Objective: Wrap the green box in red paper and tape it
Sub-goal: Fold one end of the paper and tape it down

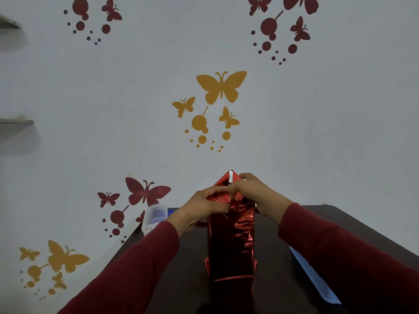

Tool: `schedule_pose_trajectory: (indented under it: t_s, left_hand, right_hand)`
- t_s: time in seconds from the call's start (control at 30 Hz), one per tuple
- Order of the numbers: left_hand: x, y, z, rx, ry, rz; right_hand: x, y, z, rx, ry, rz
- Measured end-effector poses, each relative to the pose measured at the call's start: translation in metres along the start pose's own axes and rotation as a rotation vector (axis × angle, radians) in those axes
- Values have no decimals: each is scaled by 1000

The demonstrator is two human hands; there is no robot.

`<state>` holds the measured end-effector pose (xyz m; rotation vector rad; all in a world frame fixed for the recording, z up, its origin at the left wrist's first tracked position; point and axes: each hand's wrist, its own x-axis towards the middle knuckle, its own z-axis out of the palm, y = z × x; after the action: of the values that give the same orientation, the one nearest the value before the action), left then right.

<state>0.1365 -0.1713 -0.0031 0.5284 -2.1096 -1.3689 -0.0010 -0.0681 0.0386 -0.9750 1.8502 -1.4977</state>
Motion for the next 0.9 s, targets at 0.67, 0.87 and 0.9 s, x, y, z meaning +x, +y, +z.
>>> schedule_pose_trajectory:
  t_s: [0.67,0.87,0.9]
  left_hand:
    - [-56,31,91,410,721,838]
    - [-49,-4,181,440,194,822]
    - [-44,-13,193,458,104,716]
  right_hand:
    - [-93,103,-116,-176,413,-153]
    - [-106,123,-158,-525,622,-64]
    - [-104,126,-163,-550,593,-2]
